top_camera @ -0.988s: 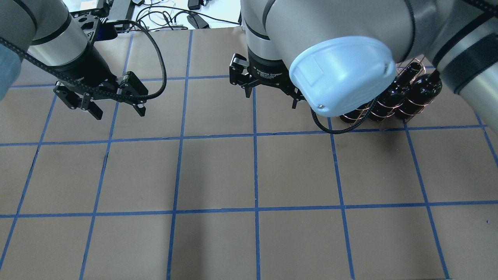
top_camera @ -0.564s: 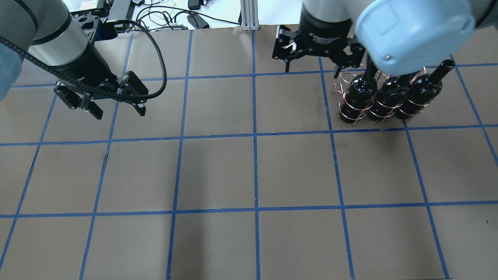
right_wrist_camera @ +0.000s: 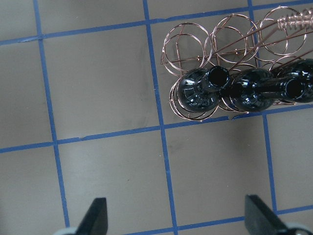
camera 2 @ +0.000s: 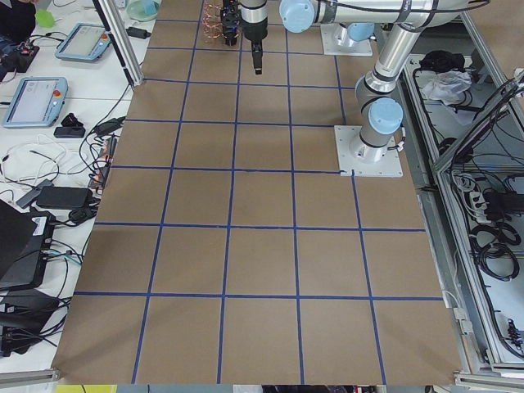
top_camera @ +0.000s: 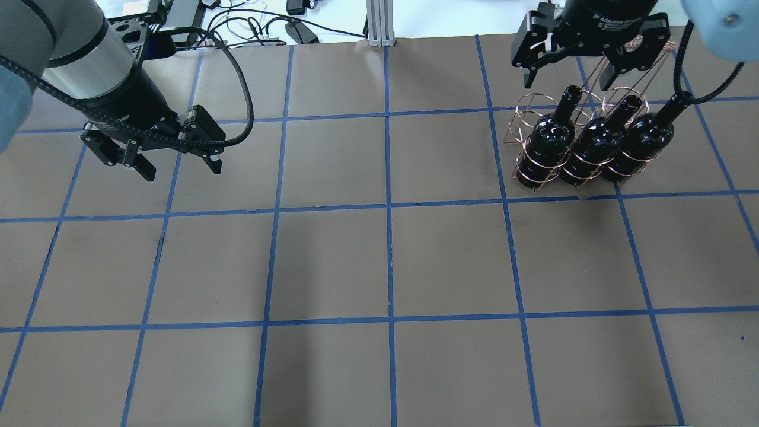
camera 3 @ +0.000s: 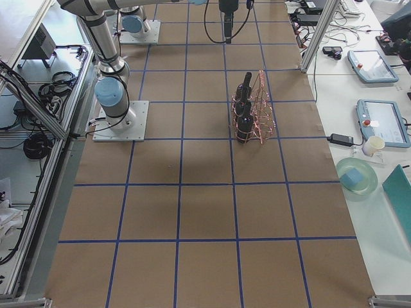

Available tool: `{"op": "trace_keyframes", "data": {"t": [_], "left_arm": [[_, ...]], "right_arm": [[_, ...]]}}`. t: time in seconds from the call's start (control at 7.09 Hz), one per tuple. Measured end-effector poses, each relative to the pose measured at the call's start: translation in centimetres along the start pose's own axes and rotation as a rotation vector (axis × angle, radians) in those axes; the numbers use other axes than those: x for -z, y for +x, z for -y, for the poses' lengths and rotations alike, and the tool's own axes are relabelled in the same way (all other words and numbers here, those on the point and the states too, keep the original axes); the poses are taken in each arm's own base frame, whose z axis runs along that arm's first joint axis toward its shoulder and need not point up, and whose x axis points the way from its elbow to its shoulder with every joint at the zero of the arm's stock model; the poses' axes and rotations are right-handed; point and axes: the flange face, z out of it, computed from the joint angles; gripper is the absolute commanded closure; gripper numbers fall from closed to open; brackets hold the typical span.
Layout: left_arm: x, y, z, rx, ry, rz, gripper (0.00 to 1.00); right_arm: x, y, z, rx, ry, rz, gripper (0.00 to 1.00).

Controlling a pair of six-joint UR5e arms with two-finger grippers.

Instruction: Place wine into wine basket

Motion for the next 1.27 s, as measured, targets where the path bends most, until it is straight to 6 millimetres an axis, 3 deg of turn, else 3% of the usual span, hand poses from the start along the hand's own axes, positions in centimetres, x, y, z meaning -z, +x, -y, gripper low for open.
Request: {"op": "trace_keyframes", "data": {"t": [1.27], "left_arm": [[-0.1, 0.0, -0.1, -0.006, -0.004, 0.000, 0.00]], "right_arm": [[0.5, 0.9, -2.1, 0.164, -0.085, 0.019, 0.00]]}}
